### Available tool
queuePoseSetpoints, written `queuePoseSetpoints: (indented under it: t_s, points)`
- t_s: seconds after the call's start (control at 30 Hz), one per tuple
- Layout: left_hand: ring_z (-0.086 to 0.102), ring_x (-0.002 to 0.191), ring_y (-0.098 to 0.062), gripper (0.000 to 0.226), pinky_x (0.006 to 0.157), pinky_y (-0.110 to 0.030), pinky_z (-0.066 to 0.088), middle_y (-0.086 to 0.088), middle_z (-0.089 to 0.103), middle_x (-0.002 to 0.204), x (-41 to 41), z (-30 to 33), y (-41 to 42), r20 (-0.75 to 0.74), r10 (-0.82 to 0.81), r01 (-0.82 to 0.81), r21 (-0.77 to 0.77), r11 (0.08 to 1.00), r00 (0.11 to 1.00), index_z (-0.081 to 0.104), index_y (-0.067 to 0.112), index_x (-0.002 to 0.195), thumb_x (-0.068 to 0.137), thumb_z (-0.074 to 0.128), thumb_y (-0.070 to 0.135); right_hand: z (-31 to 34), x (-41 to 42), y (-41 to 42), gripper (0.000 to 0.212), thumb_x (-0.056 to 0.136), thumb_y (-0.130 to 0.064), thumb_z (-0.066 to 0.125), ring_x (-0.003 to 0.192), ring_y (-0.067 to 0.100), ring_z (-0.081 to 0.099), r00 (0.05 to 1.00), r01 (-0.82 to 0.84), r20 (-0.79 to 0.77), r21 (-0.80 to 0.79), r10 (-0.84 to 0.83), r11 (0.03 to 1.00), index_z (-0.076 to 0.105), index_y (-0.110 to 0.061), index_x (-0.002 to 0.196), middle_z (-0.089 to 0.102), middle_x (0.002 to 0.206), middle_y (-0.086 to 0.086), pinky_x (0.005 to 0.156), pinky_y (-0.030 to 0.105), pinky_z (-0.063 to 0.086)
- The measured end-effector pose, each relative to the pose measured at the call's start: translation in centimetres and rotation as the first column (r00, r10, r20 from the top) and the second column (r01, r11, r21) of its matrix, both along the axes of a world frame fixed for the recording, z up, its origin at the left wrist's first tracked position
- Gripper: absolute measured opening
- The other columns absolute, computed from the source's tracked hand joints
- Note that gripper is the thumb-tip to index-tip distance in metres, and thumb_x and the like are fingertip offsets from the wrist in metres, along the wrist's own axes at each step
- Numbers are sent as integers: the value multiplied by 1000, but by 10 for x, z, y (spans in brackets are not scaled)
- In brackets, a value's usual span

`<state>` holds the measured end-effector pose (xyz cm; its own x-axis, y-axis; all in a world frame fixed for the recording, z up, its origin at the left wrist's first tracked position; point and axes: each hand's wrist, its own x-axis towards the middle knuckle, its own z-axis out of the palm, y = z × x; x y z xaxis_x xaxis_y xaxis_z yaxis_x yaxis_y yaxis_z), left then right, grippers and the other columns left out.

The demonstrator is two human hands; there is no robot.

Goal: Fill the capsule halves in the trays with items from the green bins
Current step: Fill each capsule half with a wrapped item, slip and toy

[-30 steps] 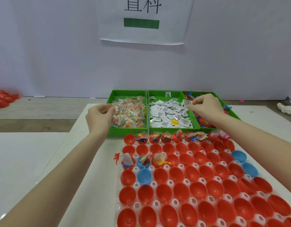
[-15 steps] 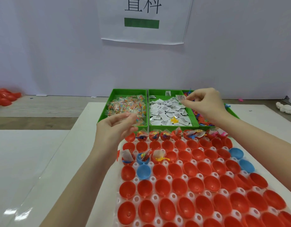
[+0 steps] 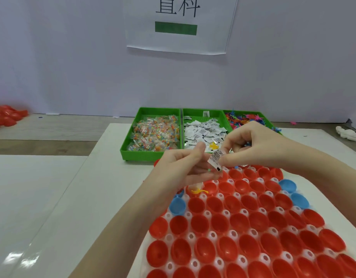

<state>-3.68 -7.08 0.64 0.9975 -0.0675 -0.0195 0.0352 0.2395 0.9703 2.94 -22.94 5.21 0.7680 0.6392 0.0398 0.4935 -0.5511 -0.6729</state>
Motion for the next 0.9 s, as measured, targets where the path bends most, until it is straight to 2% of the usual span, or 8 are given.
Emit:
queuePoseSetpoints:
  t_s: [0.17,0.27,0.37,0.5,0.6,0.67,0.8,0.9]
  points:
    - [71,76,-11,14,75,-23,56,-6,74,80,-1,-3,-4,101,-2,-21,221,975,995,73,11,88,77,70,18,-1,-6,-2,10,68,-27,71,39,5,29,999,20,37,41,-21,999,67,-23,60,32,37,-10,53,22,33]
    - [71,79,-14,15,82,-37,54,-15,72,88,-1,-5,-4,86,54,-73,247,966,995,72,5,94,81,69,12,-2,-9,-5,21,79,-48,59,40,0,39,994,112,4,142,-113,984,69,-30,75,41,42,-14,49,6,36]
    - [71,77,-15,25,80,-33,54,-21,69,92,-1,-4,-4,77,99,-114,208,971,992,66,-4,100,79,70,9,-5,-7,-9,40,97,-43,31,42,1,36,940,261,-281,228,-193,938,67,-27,94,41,49,-16,51,10,31]
    - [71,70,-12,33,78,-44,54,-1,65,69,-3,-2,-9,73,138,-148,141,979,988,56,17,106,79,70,6,-7,-10,-11,29,92,-15,39,50,3,37,827,340,-560,425,-51,839,65,-9,105,46,59,-8,44,15,33]
    - [70,69,-17,33,78,-50,51,-2,61,69,-5,-1,-12,127,135,-153,142,978,983,49,17,99,78,71,5,-10,-14,-14,28,84,-9,53,57,2,49,847,296,-531,479,5,826,64,-17,108,54,64,-6,50,15,42]
    - [70,65,-18,28,69,-36,53,6,61,62,-7,0,-12,180,121,-150,160,976,976,49,18,89,78,71,4,-11,-17,-15,34,70,-15,62,68,0,63,883,303,-469,529,-24,793,67,-19,103,66,70,-7,60,9,49]
    - [70,65,-19,16,65,-35,53,3,63,67,-6,-1,-14,272,117,-187,247,951,955,60,18,80,78,71,6,-15,-21,-16,29,67,-16,58,78,1,68,935,299,-348,651,-75,698,66,-17,95,74,83,-4,65,7,49]
    - [69,66,-11,11,68,-29,55,-1,69,71,-6,0,-15,307,108,-194,266,944,946,69,17,80,78,70,7,-16,-24,-17,37,73,-18,53,89,9,69,958,229,-278,603,-68,764,61,-24,108,73,96,-6,73,13,52]
